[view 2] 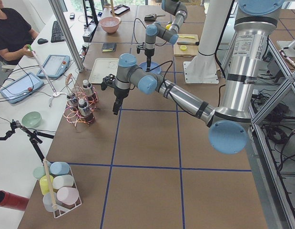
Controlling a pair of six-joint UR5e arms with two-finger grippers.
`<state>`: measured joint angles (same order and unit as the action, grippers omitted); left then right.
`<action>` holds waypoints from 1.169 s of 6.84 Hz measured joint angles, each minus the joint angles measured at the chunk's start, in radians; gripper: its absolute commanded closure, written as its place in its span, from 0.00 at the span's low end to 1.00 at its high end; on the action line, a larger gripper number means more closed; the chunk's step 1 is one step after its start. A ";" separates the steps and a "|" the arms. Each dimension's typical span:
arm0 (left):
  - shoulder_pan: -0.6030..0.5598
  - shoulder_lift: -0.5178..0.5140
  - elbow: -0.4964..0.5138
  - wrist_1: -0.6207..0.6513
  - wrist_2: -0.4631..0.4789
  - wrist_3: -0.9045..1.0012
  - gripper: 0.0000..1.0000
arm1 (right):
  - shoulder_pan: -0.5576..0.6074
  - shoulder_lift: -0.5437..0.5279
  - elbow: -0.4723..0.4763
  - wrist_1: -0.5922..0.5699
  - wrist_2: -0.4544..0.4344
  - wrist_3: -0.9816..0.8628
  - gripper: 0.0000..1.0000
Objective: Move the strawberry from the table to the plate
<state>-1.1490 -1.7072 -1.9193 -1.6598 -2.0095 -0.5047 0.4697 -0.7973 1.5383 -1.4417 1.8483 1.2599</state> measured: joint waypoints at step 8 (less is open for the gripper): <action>-0.254 0.064 0.065 0.102 -0.202 0.395 0.00 | 0.750 -0.603 0.430 -0.398 0.446 -1.030 0.00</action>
<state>-1.4027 -1.6429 -1.8546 -1.5574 -2.2113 -0.1095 1.2194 -1.4002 1.9687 -1.8398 2.2944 0.2298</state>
